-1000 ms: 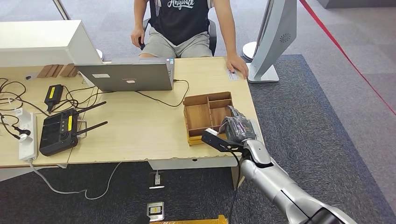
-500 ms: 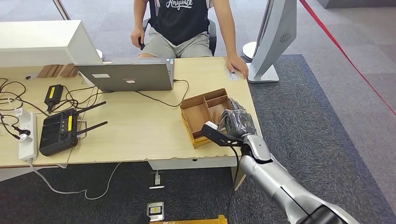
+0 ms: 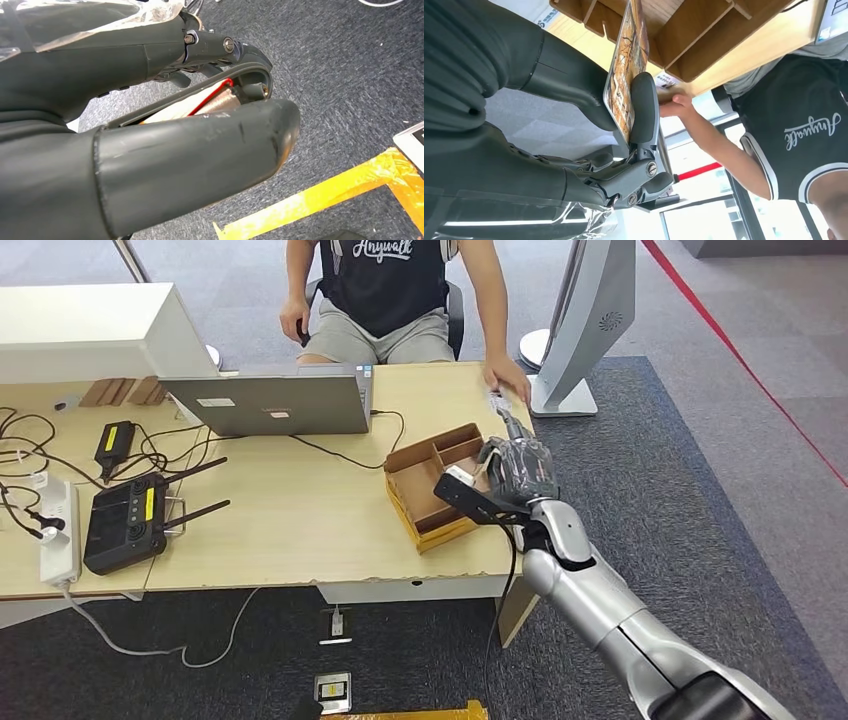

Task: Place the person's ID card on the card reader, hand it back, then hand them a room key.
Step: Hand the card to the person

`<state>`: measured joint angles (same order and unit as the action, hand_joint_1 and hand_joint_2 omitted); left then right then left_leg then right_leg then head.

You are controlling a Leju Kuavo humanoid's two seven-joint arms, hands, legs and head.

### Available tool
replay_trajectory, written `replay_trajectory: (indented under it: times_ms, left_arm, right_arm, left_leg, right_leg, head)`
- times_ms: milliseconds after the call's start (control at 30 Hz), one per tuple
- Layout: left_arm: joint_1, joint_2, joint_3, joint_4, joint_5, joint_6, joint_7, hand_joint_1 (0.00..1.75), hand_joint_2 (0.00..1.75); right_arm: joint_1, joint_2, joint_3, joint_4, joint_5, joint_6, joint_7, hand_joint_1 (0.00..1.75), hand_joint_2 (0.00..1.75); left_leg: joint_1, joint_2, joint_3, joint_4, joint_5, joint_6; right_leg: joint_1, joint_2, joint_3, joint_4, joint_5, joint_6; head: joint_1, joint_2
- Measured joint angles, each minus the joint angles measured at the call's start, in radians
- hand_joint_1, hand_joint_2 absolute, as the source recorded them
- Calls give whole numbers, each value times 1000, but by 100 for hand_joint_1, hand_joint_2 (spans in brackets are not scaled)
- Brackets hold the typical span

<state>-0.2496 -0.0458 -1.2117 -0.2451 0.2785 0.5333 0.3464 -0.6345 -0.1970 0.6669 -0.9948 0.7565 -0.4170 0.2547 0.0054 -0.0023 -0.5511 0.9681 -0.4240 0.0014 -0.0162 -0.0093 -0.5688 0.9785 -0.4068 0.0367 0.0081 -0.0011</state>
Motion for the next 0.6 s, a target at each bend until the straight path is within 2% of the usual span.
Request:
replay_trajectory:
  times_ms: [333,500,600]
  left_arm:
    - [-2,0,4,0,-19,-16,-4,0,0]
    - [-6,0,5,0,-29,-26,-5,0,0]
    - [-11,0,6,0,-37,-32,-8,0,0]
  right_arm:
    - [-29,-33,-19,-99,0,21,19,173,175]
    - [-73,-49,-34,-154,23,79,33,174,175]
    - [-129,-36,-30,-141,39,134,18,175,175]
  left_leg:
    - [0,0,0,0,0,0]
    - [0,0,0,0,0,0]
    - [0,0,-1,0,0,0]
  right_leg:
    - [0,0,0,0,0,0]
    - [0,0,0,0,0,0]
    - [0,0,-1,1,1,0]
  head:
    - [0,0]
    - [0,0]
    - [0,0]
